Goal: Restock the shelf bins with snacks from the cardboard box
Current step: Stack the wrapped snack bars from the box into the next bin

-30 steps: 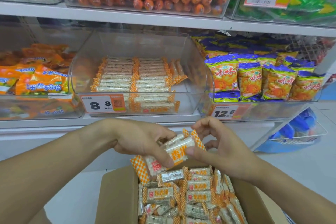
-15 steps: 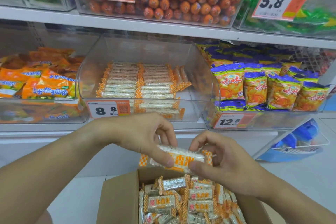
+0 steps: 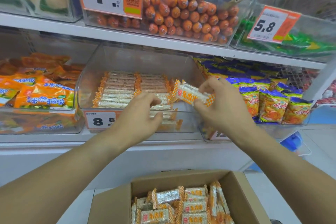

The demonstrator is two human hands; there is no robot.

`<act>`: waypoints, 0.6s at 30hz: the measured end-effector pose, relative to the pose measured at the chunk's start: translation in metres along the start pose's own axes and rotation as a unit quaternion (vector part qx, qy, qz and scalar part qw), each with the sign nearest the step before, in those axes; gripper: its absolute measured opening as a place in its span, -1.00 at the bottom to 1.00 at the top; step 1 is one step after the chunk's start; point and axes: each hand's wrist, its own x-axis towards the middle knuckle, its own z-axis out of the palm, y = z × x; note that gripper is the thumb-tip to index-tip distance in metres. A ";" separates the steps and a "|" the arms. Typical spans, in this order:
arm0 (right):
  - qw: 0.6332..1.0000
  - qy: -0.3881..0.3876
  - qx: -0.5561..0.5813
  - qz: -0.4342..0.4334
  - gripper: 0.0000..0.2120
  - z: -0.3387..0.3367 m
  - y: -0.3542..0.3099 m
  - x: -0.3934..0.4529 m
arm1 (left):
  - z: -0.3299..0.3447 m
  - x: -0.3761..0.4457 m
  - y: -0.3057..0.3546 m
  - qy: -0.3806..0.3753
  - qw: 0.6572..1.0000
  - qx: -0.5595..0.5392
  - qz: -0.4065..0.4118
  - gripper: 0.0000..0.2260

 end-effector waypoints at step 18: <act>0.937 -0.220 -0.247 0.115 -0.71 0.059 -0.014 0.085 | 0.006 -0.003 -0.005 -0.006 0.999 0.006 0.038 -0.85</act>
